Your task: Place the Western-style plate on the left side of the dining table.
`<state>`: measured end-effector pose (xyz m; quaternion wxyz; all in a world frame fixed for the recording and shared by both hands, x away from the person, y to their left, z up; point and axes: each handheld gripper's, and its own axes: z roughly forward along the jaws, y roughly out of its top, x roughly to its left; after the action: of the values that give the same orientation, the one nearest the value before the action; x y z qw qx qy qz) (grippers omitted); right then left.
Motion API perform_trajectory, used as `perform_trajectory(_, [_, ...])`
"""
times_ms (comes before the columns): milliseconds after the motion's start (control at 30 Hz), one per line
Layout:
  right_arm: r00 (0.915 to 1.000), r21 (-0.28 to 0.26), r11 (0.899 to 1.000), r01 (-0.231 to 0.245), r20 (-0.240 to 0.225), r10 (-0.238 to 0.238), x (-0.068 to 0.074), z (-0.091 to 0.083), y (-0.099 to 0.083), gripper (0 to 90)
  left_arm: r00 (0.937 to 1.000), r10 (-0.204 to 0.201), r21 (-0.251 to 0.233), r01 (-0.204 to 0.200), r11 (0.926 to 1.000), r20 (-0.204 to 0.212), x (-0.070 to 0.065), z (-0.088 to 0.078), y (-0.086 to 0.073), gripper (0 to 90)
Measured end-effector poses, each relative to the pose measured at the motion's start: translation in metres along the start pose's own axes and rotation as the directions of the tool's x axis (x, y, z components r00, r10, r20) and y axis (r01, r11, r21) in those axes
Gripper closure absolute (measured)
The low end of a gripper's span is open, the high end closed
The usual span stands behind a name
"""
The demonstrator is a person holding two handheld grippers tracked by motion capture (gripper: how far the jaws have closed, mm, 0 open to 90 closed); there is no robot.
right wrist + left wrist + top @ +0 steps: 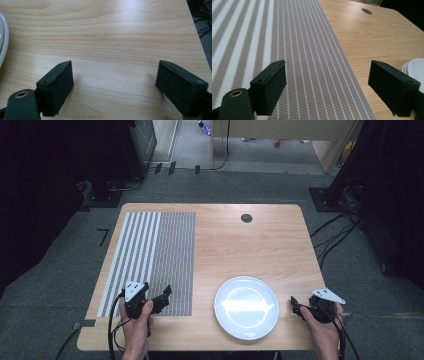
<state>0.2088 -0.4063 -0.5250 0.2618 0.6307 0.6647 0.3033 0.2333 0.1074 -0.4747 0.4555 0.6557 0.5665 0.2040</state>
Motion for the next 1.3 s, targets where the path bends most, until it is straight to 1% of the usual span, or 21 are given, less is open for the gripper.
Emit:
perform_trajectory(100, [1.0000, -0.013, 1.000, 0.000, 0.008, 0.000, 0.002, 0.000, 0.001, 13.9, 0.9997, 0.026, 0.007, -0.026, 0.9996, 0.002, -0.005, 0.002, -0.002, 15.0])
perform_trajectory(133, [0.9999, -0.038, 0.999, -0.010, 0.002, 0.010, 0.005, 0.000, 0.001, 13.9, 0.9986, 0.050, 0.012, -0.050, 0.9987, 0.018, -0.012, 0.004, -0.005, 14.9])
perform_trajectory(233, [0.9998, -0.040, 0.999, -0.017, -0.007, 0.017, 0.008, -0.001, 0.002, 14.0, 0.9966, 0.071, 0.018, -0.072, 0.9972, 0.043, -0.020, 0.008, -0.008, 15.0])
perform_trajectory(267, [0.9998, -0.047, 0.999, -0.013, -0.013, 0.013, 0.012, -0.001, 0.003, 14.1, 0.9923, 0.097, 0.020, -0.099, 0.9949, 0.077, -0.028, 0.011, -0.010, 15.0])
perform_trajectory(300, [0.9998, -0.053, 0.999, -0.009, -0.019, 0.008, 0.014, -0.002, 0.005, 14.1, 0.9923, 0.097, 0.020, -0.099, 0.9949, 0.077, -0.028, 0.011, -0.010, 15.0])
perform_trajectory(333, [0.9997, -0.059, 0.998, -0.007, -0.023, 0.006, 0.016, -0.003, 0.006, 14.1, 0.9870, 0.115, 0.022, -0.118, 0.9928, 0.112, -0.036, 0.013, -0.013, 15.0])
perform_trajectory(367, [0.9997, -0.059, 0.998, -0.007, -0.023, 0.006, 0.016, -0.003, 0.006, 14.1, 0.9870, 0.115, 0.022, -0.118, 0.9928, 0.112, -0.036, 0.013, -0.013, 15.0])
perform_trajectory(467, [0.9997, -0.088, 0.996, -0.004, -0.025, 0.002, 0.021, -0.007, 0.009, 14.3, 0.9796, 0.134, 0.041, -0.142, 0.9891, 0.150, -0.046, 0.015, -0.016, 14.7])
perform_trajectory(500, [0.9998, -0.109, 0.994, -0.003, -0.022, 0.000, 0.024, -0.010, 0.011, 14.7, 0.9747, 0.133, 0.057, -0.145, 0.9878, 0.180, -0.051, 0.018, -0.018, 13.6])
perform_trajectory(733, [0.9987, -0.162, 0.987, -0.010, -0.050, 0.002, 0.035, -0.020, 0.016, 17.3, 0.9675, 0.151, 0.078, -0.170, 0.9823, 0.203, -0.063, 0.023, -0.023, 13.5])
perform_trajectory(833, [0.9964, -0.175, 0.984, -0.034, -0.082, 0.019, 0.040, -0.024, 0.017, 26.5, 0.9633, 0.164, 0.082, -0.185, 0.9793, 0.212, -0.070, 0.025, -0.026, 13.6])
perform_trajectory(867, [0.9920, -0.194, 0.978, -0.079, -0.111, 0.058, 0.040, -0.027, 0.016, 39.0, 0.9601, 0.174, 0.083, -0.196, 0.9772, 0.219, -0.074, 0.026, -0.029, 13.7])
perform_trajectory(900, [0.9891, -0.206, 0.973, -0.100, -0.127, 0.075, 0.040, -0.028, 0.016, 43.3, 0.9586, 0.177, 0.083, -0.200, 0.9763, 0.223, -0.076, 0.027, -0.030, 13.7])
perform_trajectory(933, [0.9836, -0.219, 0.968, -0.122, -0.158, 0.088, 0.039, -0.029, 0.016, 44.8, 0.9567, 0.183, 0.085, -0.206, 0.9748, 0.226, -0.079, 0.027, -0.031, 13.8])
perform_trajectory(967, [0.9836, -0.219, 0.968, -0.122, -0.158, 0.088, 0.039, -0.029, 0.016, 44.8, 0.9567, 0.183, 0.085, -0.206, 0.9748, 0.226, -0.079, 0.027, -0.031, 13.9])
perform_trajectory(1000, [0.9756, -0.222, 0.963, -0.153, -0.189, 0.111, 0.039, -0.030, 0.016, 46.2, 0.9521, 0.190, 0.088, -0.217, 0.9723, 0.240, -0.083, 0.027, -0.034, 13.9])
perform_trajectory(1067, [0.9737, -0.232, 0.959, -0.163, -0.195, 0.118, 0.040, -0.031, 0.016, 48.5, 0.9510, 0.188, 0.091, -0.216, 0.9722, 0.246, -0.085, 0.027, -0.035, 13.9])
perform_trajectory(1167, [0.9698, -0.230, 0.958, -0.169, -0.212, 0.121, 0.042, -0.031, 0.016, 50.3, 0.9482, 0.185, 0.094, -0.215, 0.9721, 0.259, -0.087, 0.027, -0.036, 14.1])
perform_trajectory(1233, [0.9667, -0.211, 0.963, -0.169, -0.226, 0.120, 0.044, -0.029, 0.016, 53.8, 0.9476, 0.177, 0.094, -0.208, 0.9736, 0.266, -0.087, 0.027, -0.036, 14.0])
perform_trajectory(1267, [0.9617, -0.149, 0.975, -0.165, -0.243, 0.126, 0.046, -0.028, 0.016, 56.8, 0.9473, 0.168, 0.097, -0.201, 0.9747, 0.272, -0.088, 0.028, -0.036, 14.0])
perform_trajectory(1300, [0.9617, -0.149, 0.975, -0.165, -0.243, 0.126, 0.046, -0.028, 0.016, 56.8, 0.9473, 0.168, 0.097, -0.201, 0.9747, 0.272, -0.088, 0.028, -0.036, 14.0])
